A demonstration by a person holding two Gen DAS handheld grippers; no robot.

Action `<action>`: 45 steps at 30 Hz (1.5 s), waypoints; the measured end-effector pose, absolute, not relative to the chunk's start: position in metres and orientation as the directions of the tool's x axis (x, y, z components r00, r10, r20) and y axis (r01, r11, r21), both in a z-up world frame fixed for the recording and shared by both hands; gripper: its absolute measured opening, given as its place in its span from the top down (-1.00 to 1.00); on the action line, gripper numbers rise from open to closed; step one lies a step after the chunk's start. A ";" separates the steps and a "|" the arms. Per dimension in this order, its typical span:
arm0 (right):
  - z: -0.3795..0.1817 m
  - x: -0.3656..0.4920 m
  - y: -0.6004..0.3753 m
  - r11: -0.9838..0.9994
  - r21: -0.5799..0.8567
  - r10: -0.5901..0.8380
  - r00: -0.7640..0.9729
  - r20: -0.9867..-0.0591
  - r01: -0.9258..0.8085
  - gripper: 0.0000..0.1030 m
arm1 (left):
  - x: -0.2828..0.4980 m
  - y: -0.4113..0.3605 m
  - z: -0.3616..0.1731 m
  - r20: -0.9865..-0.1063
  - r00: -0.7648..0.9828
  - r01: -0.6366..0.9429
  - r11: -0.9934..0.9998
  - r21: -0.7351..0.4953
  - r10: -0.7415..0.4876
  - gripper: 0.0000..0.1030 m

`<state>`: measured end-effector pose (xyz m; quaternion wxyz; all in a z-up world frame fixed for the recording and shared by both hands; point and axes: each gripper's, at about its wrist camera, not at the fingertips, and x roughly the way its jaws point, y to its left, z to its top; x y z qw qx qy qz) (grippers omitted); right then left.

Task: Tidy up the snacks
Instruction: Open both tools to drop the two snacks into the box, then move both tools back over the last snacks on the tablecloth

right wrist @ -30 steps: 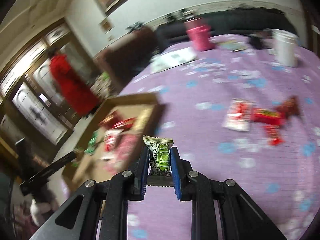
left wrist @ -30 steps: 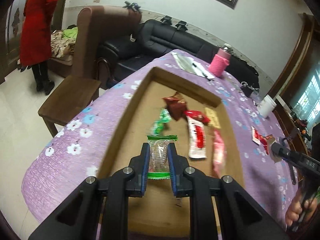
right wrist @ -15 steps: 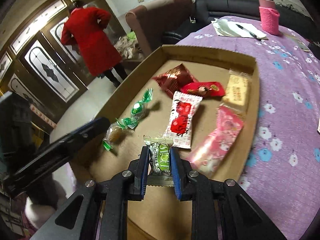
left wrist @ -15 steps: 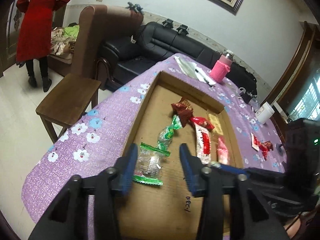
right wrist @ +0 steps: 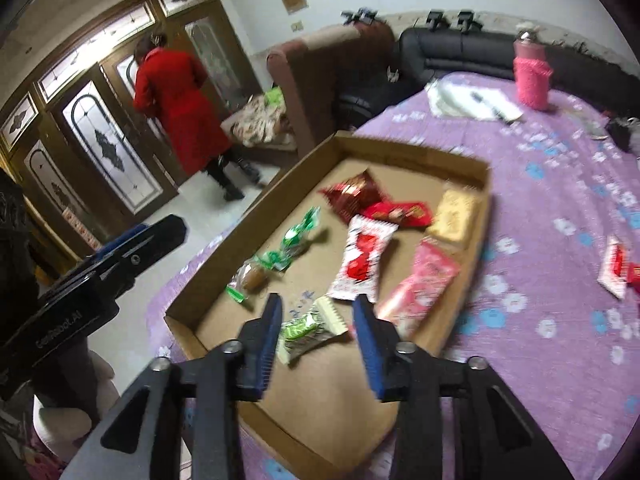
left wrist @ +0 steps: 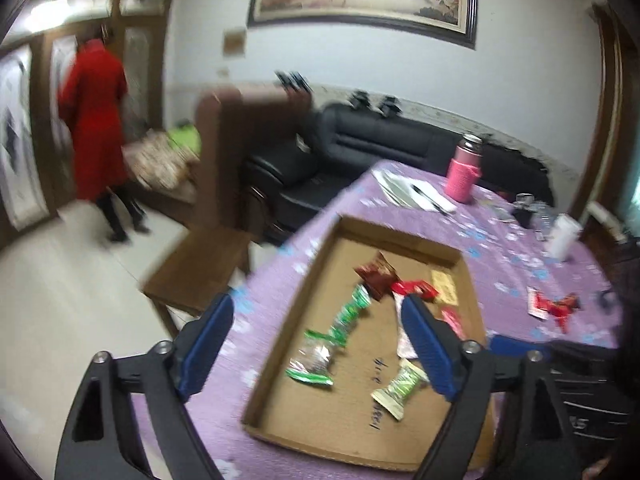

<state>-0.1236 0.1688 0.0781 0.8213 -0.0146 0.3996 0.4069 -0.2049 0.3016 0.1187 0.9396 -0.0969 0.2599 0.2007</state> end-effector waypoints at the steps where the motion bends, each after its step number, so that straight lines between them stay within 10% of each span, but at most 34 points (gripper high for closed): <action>1: 0.082 -0.126 0.159 0.681 0.288 0.651 0.378 -0.658 -0.673 0.06 | -0.208 0.294 0.124 -0.507 0.777 -0.453 0.891 -0.039 0.373 -0.90; 21: 0.103 -0.134 0.051 0.890 0.096 0.408 0.684 -0.605 -0.446 -0.49 | -0.186 0.213 0.144 -0.523 0.775 -0.371 0.925 0.078 0.355 -0.98; 30: 0.071 -0.094 -0.027 0.963 0.155 0.265 0.662 -0.701 -0.222 -0.49 | -0.165 0.163 0.131 -0.568 0.813 -0.194 0.979 -0.059 0.127 -0.98; 45: 0.063 -0.113 -0.014 0.947 0.146 0.305 0.660 -0.687 -0.286 -0.49 | -0.175 0.165 0.137 -0.501 0.831 -0.288 0.958 -0.014 0.242 -0.98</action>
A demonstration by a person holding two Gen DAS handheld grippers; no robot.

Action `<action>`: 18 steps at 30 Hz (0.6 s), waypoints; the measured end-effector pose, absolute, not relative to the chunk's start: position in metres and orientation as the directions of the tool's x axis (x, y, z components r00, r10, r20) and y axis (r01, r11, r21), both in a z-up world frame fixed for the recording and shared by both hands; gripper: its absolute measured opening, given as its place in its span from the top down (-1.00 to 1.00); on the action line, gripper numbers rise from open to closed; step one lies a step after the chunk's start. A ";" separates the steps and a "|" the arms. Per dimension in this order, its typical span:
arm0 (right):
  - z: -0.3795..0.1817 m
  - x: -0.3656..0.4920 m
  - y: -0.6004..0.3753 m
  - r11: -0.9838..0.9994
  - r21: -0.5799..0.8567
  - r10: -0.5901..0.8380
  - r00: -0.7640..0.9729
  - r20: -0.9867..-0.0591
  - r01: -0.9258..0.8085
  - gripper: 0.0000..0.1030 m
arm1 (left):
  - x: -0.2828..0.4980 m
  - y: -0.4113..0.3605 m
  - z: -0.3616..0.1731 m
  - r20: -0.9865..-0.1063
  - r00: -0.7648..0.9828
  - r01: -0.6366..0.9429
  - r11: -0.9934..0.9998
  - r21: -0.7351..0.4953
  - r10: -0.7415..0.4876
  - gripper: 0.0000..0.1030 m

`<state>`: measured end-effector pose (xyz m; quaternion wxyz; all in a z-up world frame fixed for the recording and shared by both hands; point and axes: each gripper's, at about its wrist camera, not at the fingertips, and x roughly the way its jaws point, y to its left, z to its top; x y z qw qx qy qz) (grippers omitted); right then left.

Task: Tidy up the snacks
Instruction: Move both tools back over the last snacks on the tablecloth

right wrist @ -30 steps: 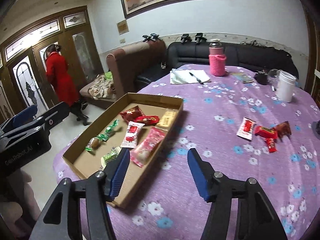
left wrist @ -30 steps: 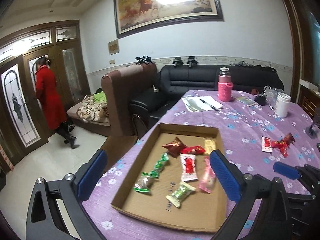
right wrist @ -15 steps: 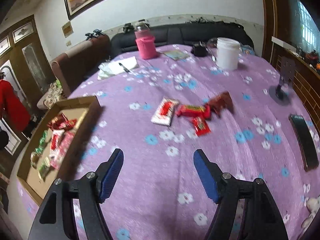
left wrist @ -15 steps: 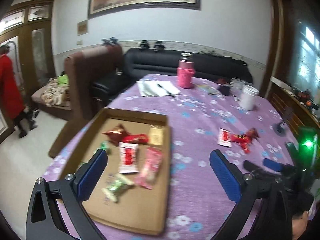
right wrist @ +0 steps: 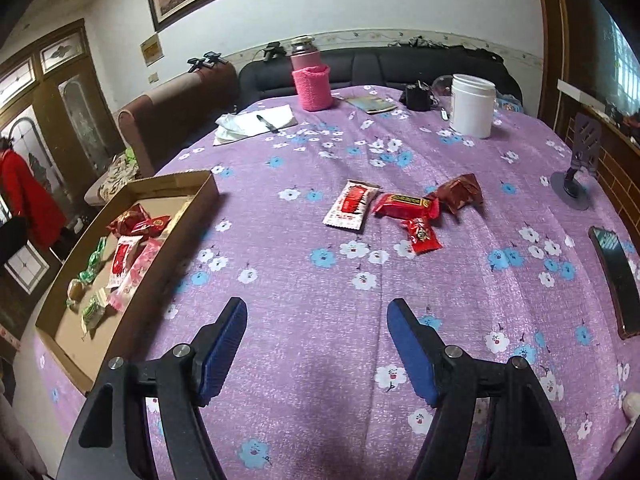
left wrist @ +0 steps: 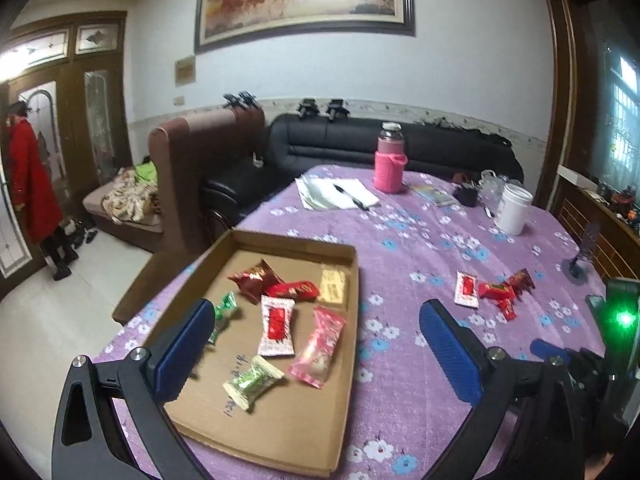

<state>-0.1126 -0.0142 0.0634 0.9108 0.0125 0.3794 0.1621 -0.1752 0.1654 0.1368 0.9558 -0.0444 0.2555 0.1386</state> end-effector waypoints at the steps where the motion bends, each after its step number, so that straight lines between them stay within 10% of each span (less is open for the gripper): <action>1: 0.064 -0.114 -0.012 0.946 0.140 0.305 0.659 -0.687 -0.292 -0.49 | -0.176 0.164 0.138 -0.487 0.834 -0.297 0.955 -0.003 0.258 -0.98; 18: 0.078 -0.104 -0.053 0.948 0.171 0.312 0.678 -0.666 -0.269 -0.48 | -0.166 0.167 0.124 -0.572 0.818 -0.165 0.977 -0.136 0.059 -0.98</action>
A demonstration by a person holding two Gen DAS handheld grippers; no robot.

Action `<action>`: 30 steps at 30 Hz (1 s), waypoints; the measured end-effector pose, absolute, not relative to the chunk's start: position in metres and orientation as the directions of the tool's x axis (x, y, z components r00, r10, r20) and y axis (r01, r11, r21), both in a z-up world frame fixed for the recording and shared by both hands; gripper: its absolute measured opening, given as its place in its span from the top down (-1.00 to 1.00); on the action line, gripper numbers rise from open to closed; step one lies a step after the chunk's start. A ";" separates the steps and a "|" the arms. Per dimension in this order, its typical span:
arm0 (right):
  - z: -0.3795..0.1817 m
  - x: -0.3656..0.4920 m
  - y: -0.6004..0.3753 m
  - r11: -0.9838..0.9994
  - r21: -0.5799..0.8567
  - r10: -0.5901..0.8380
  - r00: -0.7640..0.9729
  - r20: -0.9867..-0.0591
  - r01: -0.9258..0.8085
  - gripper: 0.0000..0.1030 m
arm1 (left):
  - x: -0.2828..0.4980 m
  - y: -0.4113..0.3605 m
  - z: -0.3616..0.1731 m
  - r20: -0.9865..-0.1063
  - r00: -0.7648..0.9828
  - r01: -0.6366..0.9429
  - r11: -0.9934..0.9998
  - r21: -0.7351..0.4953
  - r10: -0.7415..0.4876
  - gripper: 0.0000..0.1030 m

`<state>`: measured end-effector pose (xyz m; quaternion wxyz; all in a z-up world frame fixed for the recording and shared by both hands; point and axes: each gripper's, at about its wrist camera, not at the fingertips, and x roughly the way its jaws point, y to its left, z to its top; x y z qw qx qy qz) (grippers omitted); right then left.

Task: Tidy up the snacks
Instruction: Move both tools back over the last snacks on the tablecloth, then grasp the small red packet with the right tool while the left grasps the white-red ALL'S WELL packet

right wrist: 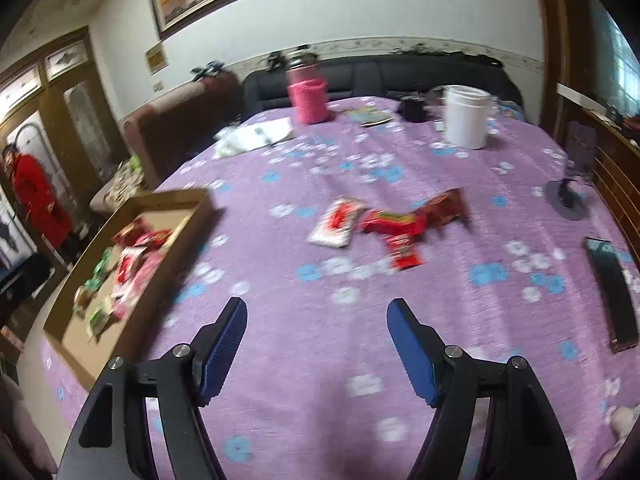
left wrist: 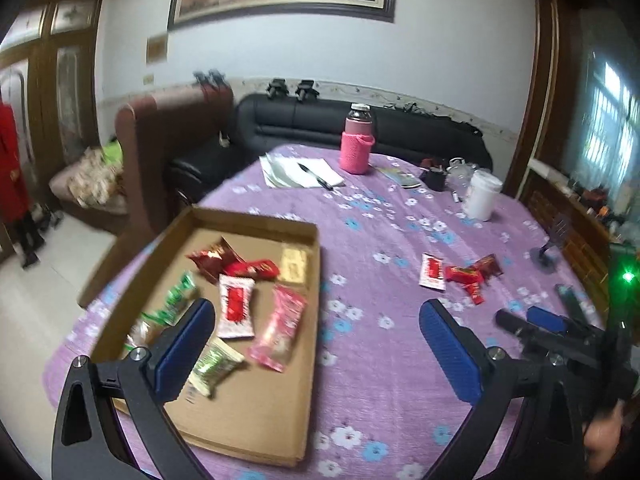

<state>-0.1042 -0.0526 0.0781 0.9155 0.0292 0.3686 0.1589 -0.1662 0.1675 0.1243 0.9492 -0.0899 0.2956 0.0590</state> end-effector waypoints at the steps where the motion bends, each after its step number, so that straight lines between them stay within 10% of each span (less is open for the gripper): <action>1: 0.079 -0.100 -0.063 0.954 0.169 0.295 0.682 -0.669 -0.247 -0.48 | -0.164 0.170 0.122 -0.581 0.813 -0.156 0.975 -0.160 0.035 -0.98; 13: 0.062 -0.005 -0.121 0.923 0.352 0.370 0.614 -0.698 -0.156 -0.32 | -0.126 0.143 0.106 -0.637 0.743 0.047 0.966 -0.254 -0.204 -0.87; 22: 0.024 0.026 -0.072 0.949 0.238 0.314 0.557 -0.769 -0.206 -0.30 | -0.059 0.116 0.111 -0.692 0.674 0.138 0.964 -0.229 -0.260 -0.87; 25: 0.019 0.025 -0.072 0.968 0.161 0.245 0.572 -0.783 -0.194 0.52 | -0.025 0.101 0.102 -0.716 0.656 0.138 0.971 -0.197 -0.239 -0.87; 30: 0.019 0.025 -0.087 0.963 0.202 0.267 0.565 -0.781 -0.176 0.54 | 0.033 0.078 0.072 -0.763 0.590 0.120 0.963 -0.240 -0.264 -0.85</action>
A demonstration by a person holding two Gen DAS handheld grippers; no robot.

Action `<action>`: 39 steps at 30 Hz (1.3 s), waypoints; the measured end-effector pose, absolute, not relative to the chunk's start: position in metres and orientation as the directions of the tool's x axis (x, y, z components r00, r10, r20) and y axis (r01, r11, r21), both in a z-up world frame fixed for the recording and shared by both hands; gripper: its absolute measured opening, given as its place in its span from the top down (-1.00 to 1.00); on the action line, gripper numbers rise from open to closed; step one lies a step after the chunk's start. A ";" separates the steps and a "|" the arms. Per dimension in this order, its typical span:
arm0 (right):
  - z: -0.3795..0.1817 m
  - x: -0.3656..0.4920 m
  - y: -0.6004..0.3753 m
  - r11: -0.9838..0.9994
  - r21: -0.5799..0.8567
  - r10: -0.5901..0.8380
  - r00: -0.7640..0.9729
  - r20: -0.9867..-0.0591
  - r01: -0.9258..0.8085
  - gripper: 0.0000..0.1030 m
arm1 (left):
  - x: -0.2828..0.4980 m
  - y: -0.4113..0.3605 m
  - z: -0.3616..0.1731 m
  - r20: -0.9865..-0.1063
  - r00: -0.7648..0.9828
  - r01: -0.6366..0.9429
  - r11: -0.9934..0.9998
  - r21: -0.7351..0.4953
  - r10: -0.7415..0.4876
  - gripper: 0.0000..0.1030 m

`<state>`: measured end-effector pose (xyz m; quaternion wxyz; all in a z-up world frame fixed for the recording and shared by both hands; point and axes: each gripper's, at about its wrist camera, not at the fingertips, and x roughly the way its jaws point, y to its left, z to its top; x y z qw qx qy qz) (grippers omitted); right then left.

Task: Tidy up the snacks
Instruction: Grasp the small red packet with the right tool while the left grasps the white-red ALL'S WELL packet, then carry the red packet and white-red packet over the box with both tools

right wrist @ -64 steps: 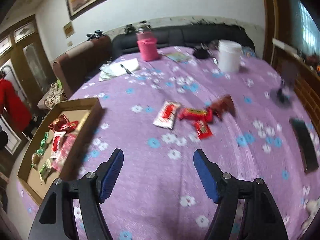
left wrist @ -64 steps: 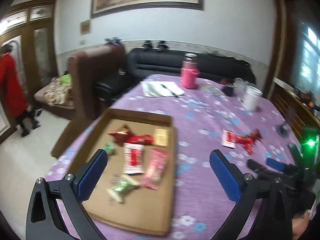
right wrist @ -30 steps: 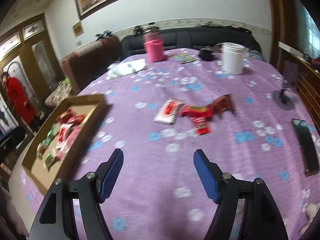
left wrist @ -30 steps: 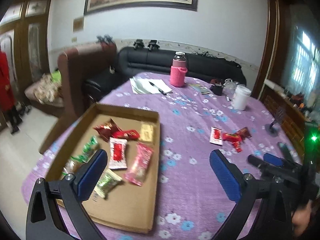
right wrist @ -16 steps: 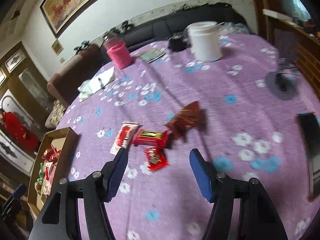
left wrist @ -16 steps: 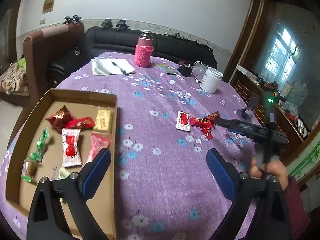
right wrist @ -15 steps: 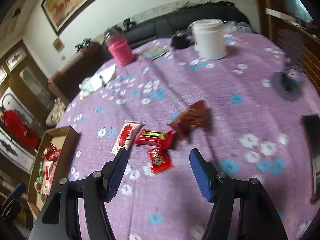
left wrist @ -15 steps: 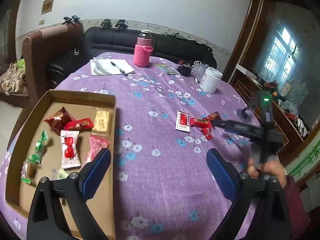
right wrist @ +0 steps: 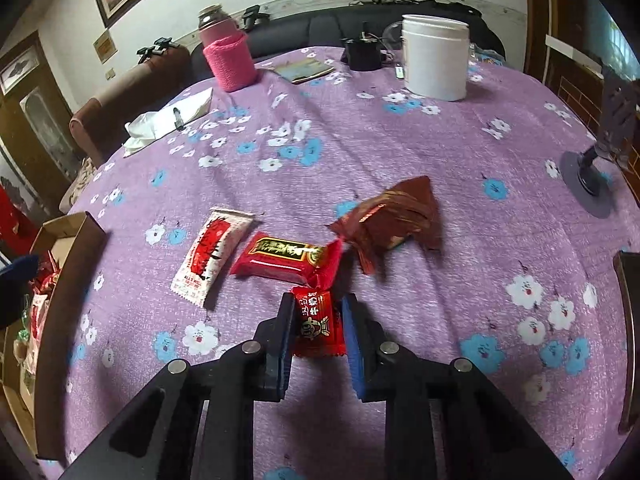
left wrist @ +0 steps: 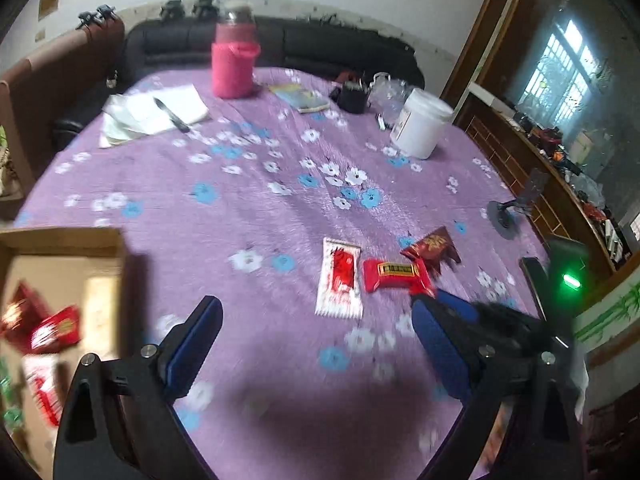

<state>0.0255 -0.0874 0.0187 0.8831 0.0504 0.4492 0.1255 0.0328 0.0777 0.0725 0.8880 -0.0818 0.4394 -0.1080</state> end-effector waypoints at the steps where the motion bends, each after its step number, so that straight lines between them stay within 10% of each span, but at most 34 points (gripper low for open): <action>1: 0.019 0.025 -0.091 0.962 0.214 0.274 0.565 -0.778 -0.172 0.54 | 0.045 0.069 0.065 -0.771 0.585 0.126 0.967 -0.219 -0.251 -0.85; 7: 0.018 0.029 -0.109 0.932 0.331 0.358 0.537 -0.764 -0.150 0.53 | 0.078 0.029 0.031 -0.822 0.552 0.193 0.980 -0.042 -0.144 -0.84; 9: 0.019 0.029 -0.112 0.925 0.351 0.371 0.532 -0.761 -0.143 0.53 | 0.082 0.022 0.025 -0.829 0.547 0.207 0.978 -0.004 -0.119 -0.61; 11: 0.019 0.030 -0.113 0.924 0.356 0.372 0.532 -0.761 -0.138 0.53 | 0.089 0.019 0.014 -0.851 0.512 0.218 0.976 -0.004 -0.118 0.26; 13: 0.019 0.030 -0.114 0.922 0.362 0.377 0.529 -0.760 -0.136 0.53 | 0.088 0.022 0.012 -0.840 0.528 0.216 0.976 -0.007 -0.123 0.38; 39: 0.046 0.005 -0.096 0.770 0.555 0.627 0.532 -0.569 -0.314 0.52 | -0.098 0.195 0.109 -0.638 0.752 -0.021 0.961 -0.275 -0.166 0.42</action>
